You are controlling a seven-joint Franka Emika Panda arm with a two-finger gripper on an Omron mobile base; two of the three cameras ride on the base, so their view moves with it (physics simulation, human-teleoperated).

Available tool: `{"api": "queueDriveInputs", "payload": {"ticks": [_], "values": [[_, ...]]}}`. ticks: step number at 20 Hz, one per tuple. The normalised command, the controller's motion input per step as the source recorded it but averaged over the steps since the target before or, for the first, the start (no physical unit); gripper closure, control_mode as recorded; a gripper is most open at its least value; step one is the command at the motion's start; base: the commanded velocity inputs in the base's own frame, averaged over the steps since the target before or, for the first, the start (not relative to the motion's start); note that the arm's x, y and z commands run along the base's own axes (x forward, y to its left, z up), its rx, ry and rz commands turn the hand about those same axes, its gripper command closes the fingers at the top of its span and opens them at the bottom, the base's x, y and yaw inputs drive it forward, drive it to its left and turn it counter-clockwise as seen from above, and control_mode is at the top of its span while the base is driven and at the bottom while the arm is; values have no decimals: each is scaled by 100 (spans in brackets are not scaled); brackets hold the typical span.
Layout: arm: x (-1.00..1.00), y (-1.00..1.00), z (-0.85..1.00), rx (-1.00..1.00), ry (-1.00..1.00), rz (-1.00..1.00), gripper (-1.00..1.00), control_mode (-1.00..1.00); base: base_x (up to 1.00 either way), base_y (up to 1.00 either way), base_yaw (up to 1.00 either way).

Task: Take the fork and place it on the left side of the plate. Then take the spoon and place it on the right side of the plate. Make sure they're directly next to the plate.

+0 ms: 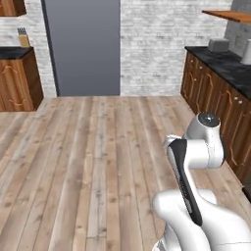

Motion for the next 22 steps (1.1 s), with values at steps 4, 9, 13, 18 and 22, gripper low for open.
{"api": "queueDriveInputs", "payload": {"ticks": [4,9,13,18,22], "values": [[0,0,0,0,0,0,100,100,-69,69,5],[0,0,0,0,0,0,100,100,-61,85,2],[0,0,0,0,0,0,100,100,-53,97,2],[0,0,0,0,0,0,100,100,-30,100,1],[0,0,0,0,0,0,100,100,-13,100,2]]}}
